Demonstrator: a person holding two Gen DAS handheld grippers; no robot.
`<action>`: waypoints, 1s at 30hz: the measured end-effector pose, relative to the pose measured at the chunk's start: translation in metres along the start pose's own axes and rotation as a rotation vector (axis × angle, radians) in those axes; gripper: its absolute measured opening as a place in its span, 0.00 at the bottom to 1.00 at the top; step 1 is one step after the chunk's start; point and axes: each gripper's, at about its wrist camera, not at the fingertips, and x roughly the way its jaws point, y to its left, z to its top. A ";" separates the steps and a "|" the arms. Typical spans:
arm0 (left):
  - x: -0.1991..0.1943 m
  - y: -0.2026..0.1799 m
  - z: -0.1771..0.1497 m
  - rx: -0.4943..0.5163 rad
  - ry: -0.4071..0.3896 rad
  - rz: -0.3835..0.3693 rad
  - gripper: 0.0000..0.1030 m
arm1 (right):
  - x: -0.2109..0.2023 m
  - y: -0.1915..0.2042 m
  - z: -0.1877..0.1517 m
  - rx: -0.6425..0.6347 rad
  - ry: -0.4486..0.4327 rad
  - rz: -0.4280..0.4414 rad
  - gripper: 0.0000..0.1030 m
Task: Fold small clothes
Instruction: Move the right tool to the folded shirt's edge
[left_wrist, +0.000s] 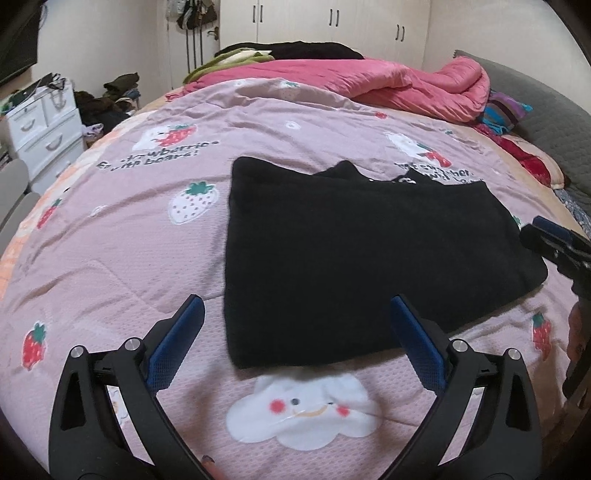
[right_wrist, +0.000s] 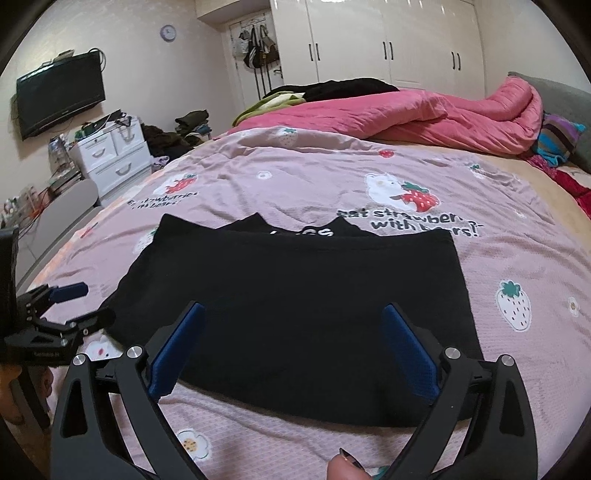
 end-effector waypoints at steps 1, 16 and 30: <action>-0.001 0.003 -0.001 -0.006 0.000 0.003 0.91 | -0.001 0.003 0.000 -0.005 -0.001 0.002 0.94; -0.015 0.043 0.002 -0.094 -0.035 0.059 0.91 | 0.004 0.062 -0.010 -0.137 0.012 0.064 0.94; -0.017 0.062 0.006 -0.133 -0.045 0.093 0.91 | 0.009 0.097 -0.027 -0.172 0.050 0.108 0.94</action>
